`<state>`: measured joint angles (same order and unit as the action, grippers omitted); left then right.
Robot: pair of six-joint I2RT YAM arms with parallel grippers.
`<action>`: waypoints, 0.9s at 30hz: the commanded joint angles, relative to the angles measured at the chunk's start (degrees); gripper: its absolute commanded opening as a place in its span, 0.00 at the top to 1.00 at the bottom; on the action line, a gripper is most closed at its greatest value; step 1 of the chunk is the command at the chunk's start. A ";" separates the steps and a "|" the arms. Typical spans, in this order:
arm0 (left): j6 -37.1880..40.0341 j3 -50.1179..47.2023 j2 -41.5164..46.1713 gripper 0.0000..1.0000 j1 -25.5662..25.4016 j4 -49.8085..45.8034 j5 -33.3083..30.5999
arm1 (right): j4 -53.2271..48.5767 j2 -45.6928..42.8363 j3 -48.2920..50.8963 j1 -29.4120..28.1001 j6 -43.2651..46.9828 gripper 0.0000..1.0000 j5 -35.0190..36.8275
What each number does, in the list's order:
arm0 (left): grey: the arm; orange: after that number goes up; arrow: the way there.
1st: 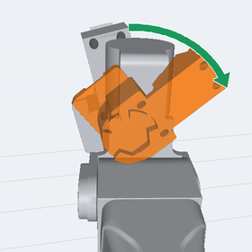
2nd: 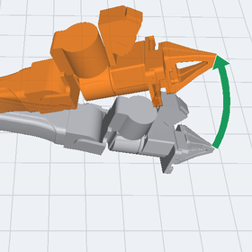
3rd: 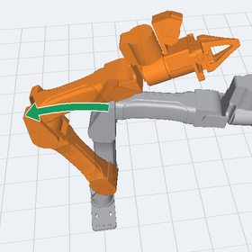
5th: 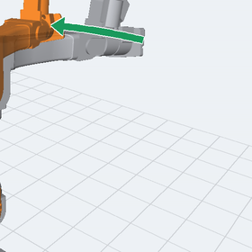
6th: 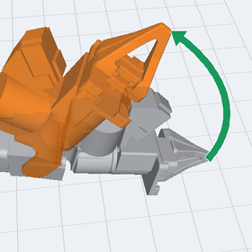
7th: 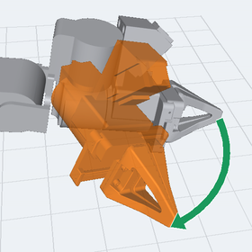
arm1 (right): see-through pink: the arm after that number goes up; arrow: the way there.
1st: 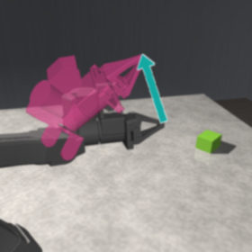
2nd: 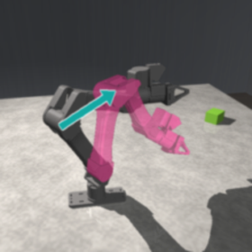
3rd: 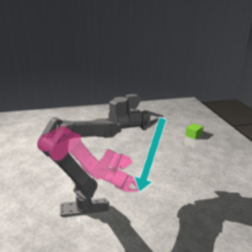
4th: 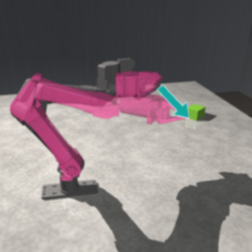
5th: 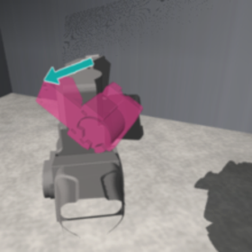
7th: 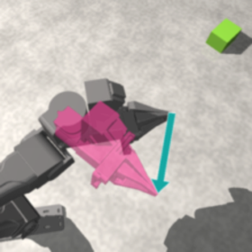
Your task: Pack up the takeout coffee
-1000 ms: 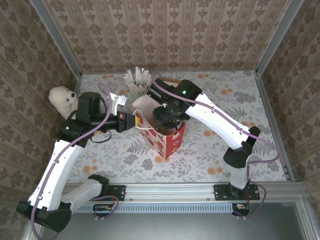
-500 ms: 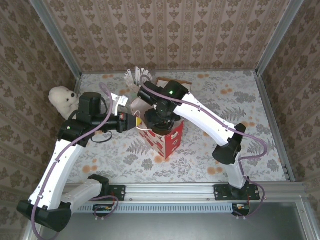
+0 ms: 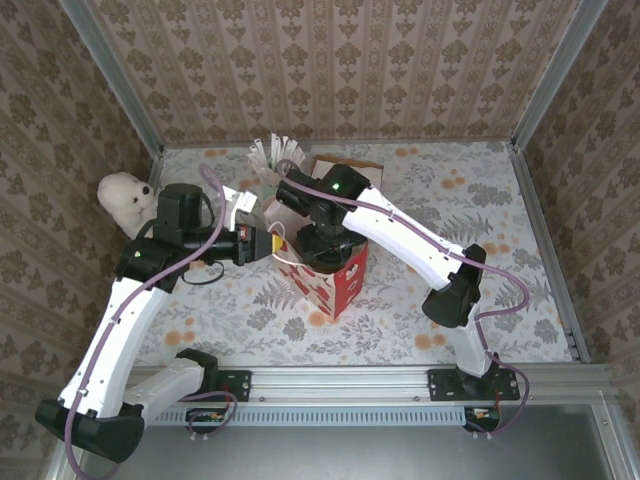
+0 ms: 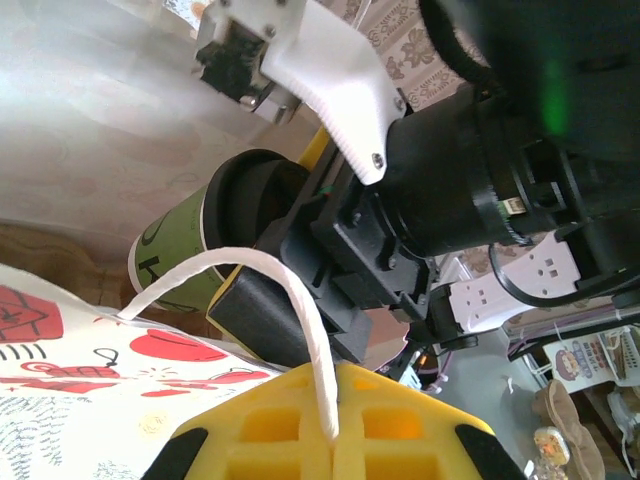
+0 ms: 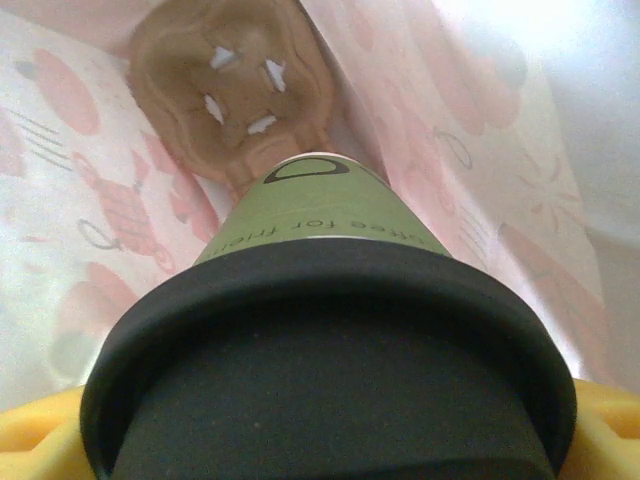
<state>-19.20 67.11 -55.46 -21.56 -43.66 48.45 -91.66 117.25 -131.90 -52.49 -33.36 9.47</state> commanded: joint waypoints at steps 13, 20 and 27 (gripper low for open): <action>10.40 7.53 -0.95 0.18 8.22 -0.22 2.90 | -11.20 -0.16 -2.94 0.35 6.47 0.37 -5.32; 13.48 13.75 -10.82 0.18 12.13 -6.75 -15.96 | -11.36 -0.42 -0.69 1.61 10.84 0.39 -8.07; 19.81 18.05 -19.64 0.24 6.79 -11.87 -16.65 | -11.35 1.30 -1.47 2.01 12.88 0.39 -7.50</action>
<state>-3.86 82.26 -73.84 -13.56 -50.94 33.45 -91.98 117.25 -133.01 -50.50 -22.57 2.42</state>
